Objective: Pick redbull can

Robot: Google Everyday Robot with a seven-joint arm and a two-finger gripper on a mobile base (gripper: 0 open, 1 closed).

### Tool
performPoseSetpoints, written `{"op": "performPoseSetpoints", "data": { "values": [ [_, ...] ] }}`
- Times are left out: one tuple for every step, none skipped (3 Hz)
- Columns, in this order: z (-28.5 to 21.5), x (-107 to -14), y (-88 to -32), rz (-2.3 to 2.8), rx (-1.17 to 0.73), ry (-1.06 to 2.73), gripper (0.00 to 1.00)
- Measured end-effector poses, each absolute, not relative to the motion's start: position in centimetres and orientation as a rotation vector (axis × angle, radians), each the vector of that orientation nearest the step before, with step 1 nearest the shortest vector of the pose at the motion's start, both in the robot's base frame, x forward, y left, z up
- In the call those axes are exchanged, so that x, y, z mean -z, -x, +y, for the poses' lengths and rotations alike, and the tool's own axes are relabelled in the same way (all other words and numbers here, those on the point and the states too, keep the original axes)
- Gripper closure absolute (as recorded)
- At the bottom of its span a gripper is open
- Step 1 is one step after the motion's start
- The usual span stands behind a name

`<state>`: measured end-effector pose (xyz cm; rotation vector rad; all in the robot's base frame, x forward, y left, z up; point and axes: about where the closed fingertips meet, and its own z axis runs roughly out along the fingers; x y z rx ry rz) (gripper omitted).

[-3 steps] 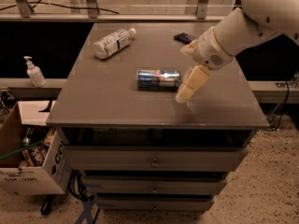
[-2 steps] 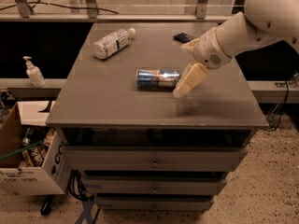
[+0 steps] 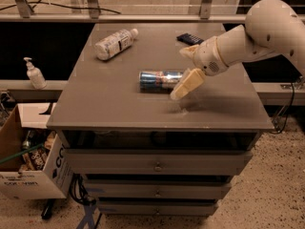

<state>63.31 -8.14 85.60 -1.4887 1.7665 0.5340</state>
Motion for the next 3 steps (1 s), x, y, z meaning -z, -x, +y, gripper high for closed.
{"op": "performPoseSetpoints", "data": {
  "values": [
    [-6.9,-84.8,-63.2,1.747,-0.570,1.486,0.00],
    [-6.0,-84.0,-62.8,1.730,-0.594,1.494,0.18],
    [-5.8,-83.1,-62.2,1.717,-0.609,1.503,0.41]
  ]
}}
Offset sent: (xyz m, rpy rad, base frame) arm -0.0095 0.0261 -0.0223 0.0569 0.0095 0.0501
